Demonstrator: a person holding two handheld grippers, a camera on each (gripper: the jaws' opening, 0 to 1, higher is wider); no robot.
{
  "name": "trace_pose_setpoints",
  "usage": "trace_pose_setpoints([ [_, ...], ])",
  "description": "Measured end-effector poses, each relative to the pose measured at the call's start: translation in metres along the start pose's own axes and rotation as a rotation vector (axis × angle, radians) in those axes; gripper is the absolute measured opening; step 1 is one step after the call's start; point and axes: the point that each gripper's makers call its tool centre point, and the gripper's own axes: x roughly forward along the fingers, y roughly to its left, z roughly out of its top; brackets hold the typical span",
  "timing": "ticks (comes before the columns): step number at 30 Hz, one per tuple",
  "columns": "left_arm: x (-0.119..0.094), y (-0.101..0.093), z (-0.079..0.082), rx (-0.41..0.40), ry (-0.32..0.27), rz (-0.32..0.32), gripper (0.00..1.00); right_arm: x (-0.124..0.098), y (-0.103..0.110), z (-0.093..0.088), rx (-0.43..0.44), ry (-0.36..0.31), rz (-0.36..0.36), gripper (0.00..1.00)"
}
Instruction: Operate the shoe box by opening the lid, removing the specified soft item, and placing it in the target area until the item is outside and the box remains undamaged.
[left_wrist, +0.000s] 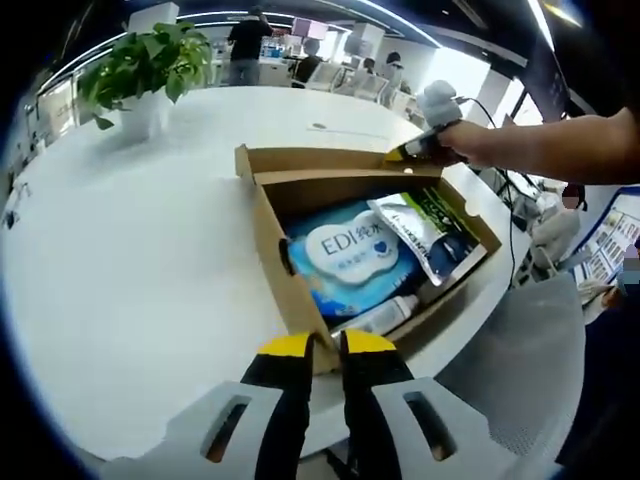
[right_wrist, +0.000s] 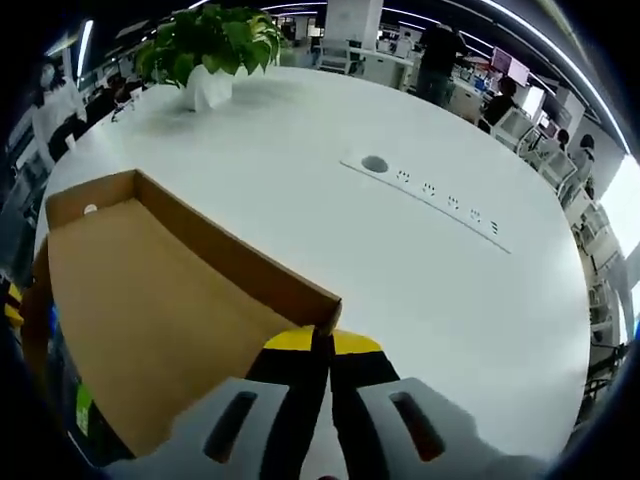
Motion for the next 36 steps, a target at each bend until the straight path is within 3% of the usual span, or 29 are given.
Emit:
trace_pose_setpoints([
  [16, 0.000, 0.001, 0.000, -0.016, -0.007, 0.002, 0.08, -0.017, -0.001, 0.014, -0.002, -0.082, -0.004, 0.13],
  [36, -0.002, 0.000, 0.002, 0.031, 0.006, 0.014, 0.09, -0.088, 0.025, 0.036, -0.031, -0.232, 0.011, 0.13],
])
